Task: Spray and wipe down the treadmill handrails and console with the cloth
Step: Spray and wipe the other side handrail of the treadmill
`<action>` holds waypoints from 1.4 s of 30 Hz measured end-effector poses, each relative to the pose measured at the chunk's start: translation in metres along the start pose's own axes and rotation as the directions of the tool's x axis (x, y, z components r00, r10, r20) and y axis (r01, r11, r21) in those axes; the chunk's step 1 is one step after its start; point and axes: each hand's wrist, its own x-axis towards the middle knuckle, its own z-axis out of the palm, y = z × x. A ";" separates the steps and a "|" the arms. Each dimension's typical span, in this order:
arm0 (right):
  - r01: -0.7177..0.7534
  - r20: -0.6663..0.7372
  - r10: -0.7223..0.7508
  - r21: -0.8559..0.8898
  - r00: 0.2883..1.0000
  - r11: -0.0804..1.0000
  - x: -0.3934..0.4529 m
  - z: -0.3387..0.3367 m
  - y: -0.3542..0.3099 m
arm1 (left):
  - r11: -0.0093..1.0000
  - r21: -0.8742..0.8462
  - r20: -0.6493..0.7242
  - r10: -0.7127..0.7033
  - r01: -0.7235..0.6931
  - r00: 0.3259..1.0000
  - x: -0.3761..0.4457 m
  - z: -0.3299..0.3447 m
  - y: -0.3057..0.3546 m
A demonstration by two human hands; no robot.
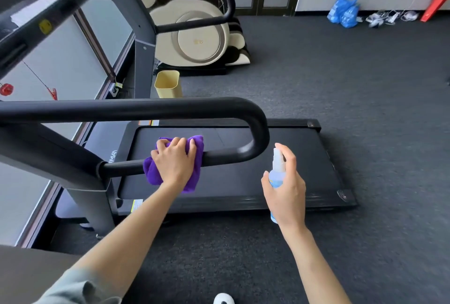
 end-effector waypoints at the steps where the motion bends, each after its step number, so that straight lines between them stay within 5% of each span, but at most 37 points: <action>1: -0.003 -0.002 0.003 0.004 1.000 1.000 -0.001 -0.001 0.000 | 0.999 -0.028 0.005 -0.017 0.018 1.000 -0.003 0.000 0.012; 5: -0.010 -0.009 0.010 0.001 1.000 1.000 -0.002 -0.005 0.003 | 0.978 -0.209 0.111 0.030 -0.006 0.993 -0.028 0.006 0.096; 7: -0.011 -0.016 0.011 0.003 1.000 1.000 -0.002 -0.009 0.004 | 0.904 -0.410 0.117 -0.076 0.118 0.990 -0.036 0.007 0.134; 9: -0.004 -0.032 0.004 0.016 0.999 1.000 -0.001 -0.011 0.006 | 0.722 -0.631 0.169 -0.229 0.283 0.959 -0.032 0.004 0.150; 11: -0.004 -0.029 0.004 0.017 1.000 1.000 0.001 -0.013 0.006 | 0.435 -0.802 0.301 -0.297 0.410 0.906 -0.025 -0.005 0.152; 13: -0.017 -0.022 0.017 0.013 1.000 1.000 0.005 -0.010 0.006 | 0.235 -0.895 0.304 -0.299 0.379 0.904 -0.015 -0.013 0.148; 14: -0.017 -0.019 0.017 0.014 1.000 1.000 0.006 -0.009 0.006 | 0.218 -0.916 0.270 -0.286 0.337 0.919 -0.013 -0.016 0.145; 16: 0.001 -0.034 -0.001 0.016 0.999 1.000 0.008 -0.008 0.003 | 0.307 -0.921 0.183 -0.198 0.239 0.963 -0.012 -0.014 0.141; 20: -0.003 -0.039 0.003 0.008 0.999 1.000 0.011 -0.008 0.004 | 0.720 -0.693 0.024 -0.030 0.038 0.999 -0.031 0.010 0.132; 24: -0.011 -0.036 0.010 -0.005 0.999 1.000 0.006 -0.008 0.006 | 0.883 -0.427 -0.047 0.194 -0.196 0.980 -0.026 0.016 0.119; 28: -0.003 -0.002 0.003 -0.012 1.000 1.000 0.002 -0.001 0.000 | 0.929 -0.030 -0.027 0.368 -0.369 0.929 -0.023 0.010 0.090; 34: 0.057 0.057 -0.056 -0.029 0.997 0.998 0.004 0.017 -0.016 | 0.944 0.127 0.004 0.307 -0.305 0.952 -0.011 0.001 0.019; 39: 0.057 0.119 -0.053 -0.025 0.991 0.998 0.003 0.028 -0.023 | 0.999 0.045 -0.027 0.002 -0.001 1.000 0.004 -0.015 -0.068; 42: 0.065 0.138 -0.060 -0.031 0.989 0.997 -0.001 0.033 -0.026 | 0.999 0.011 -0.037 -0.051 0.052 0.998 -0.002 -0.014 -0.060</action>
